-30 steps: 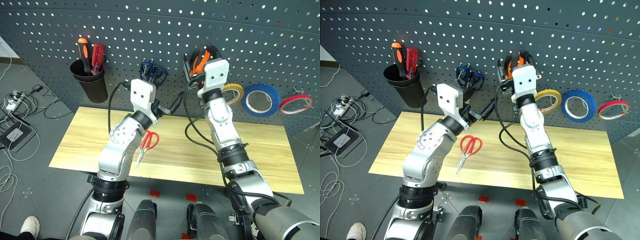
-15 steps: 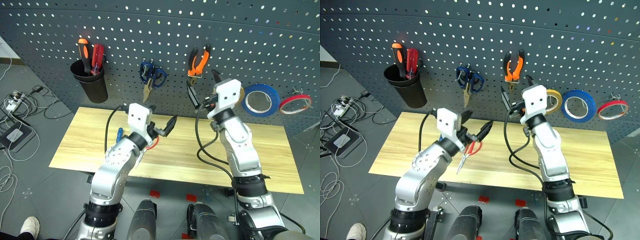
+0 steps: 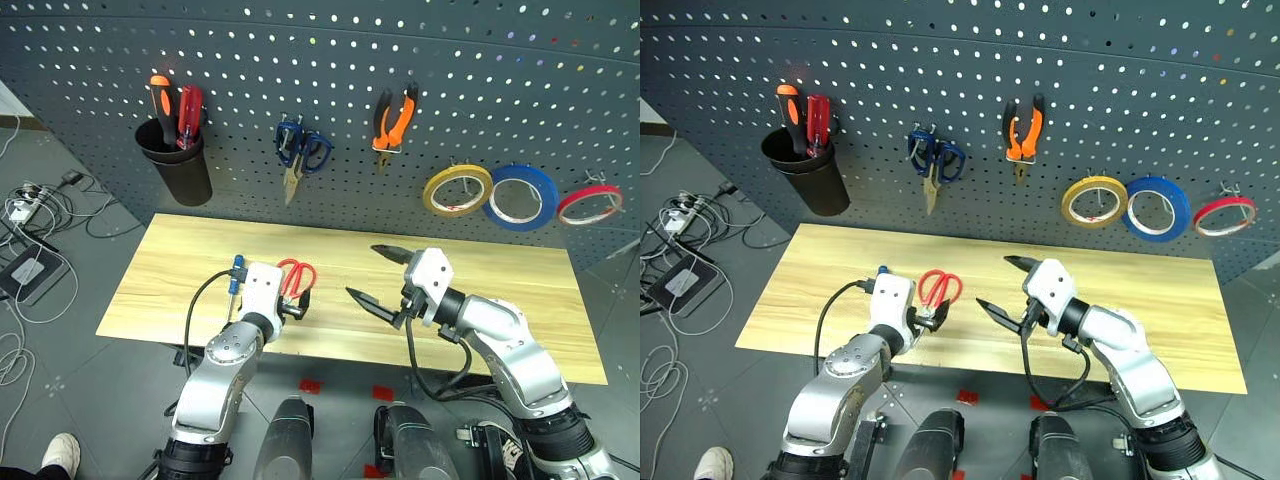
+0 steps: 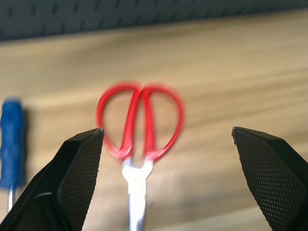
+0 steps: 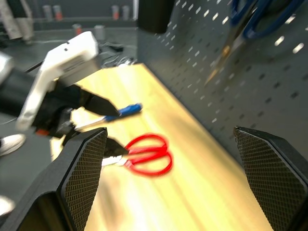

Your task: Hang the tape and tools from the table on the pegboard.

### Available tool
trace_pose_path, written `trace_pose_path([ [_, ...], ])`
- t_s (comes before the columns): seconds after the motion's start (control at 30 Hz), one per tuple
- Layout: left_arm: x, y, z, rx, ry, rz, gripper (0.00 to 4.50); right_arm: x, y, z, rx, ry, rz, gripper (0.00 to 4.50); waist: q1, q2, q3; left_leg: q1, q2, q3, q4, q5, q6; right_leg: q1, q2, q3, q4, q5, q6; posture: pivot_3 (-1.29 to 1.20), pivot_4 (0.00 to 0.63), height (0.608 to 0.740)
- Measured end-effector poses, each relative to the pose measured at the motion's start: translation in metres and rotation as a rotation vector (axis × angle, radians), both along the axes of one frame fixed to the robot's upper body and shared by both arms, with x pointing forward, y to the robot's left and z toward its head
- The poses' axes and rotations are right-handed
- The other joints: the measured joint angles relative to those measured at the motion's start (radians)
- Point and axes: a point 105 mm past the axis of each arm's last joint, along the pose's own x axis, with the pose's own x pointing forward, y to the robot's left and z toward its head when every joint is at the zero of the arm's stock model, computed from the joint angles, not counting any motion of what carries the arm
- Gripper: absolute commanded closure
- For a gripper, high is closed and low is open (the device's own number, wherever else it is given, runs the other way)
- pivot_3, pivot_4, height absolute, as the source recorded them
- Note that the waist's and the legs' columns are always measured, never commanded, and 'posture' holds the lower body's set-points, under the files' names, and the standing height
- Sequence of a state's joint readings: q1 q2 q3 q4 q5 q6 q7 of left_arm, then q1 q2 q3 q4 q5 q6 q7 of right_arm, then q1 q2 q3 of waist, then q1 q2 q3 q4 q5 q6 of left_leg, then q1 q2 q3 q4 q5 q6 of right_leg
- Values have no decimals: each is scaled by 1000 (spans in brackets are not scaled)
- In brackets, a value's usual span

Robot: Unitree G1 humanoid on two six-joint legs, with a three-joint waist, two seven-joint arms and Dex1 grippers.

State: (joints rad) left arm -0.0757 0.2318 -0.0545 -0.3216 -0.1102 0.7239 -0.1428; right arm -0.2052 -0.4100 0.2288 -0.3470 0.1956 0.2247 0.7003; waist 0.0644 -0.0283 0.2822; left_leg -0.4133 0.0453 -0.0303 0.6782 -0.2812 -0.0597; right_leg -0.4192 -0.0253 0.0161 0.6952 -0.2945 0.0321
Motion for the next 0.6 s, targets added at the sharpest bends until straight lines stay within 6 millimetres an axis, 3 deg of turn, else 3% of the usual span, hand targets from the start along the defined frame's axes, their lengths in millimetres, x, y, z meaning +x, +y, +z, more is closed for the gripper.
trace_pose_path([
  [0.17, 0, 15, -10, 25, 64, 11, 0, -7, 7, -8, -13, 27, 47, 32, -9, 2, 43, 0, 0, -2, 1, 0, 0, 0, 0, 0, 1, 0, 0, 129, 431, 740],
  [0.47, 15, 18, -16, 20, 108, -27, 0, -1, 11, -7, 20, 62, -1, 32, -14, 4, 108, -1, 0, -6, 2, 0, 0, -1, 0, -1, 3, 0, 0, 104, 491, 740],
  [0.6, 24, 18, -8, 33, 88, -41, 0, 0, 11, -7, 20, 70, -11, 32, -15, 5, 125, -1, 0, -6, 1, 0, 0, -1, -1, 0, 2, 0, 0, 101, 503, 740],
])
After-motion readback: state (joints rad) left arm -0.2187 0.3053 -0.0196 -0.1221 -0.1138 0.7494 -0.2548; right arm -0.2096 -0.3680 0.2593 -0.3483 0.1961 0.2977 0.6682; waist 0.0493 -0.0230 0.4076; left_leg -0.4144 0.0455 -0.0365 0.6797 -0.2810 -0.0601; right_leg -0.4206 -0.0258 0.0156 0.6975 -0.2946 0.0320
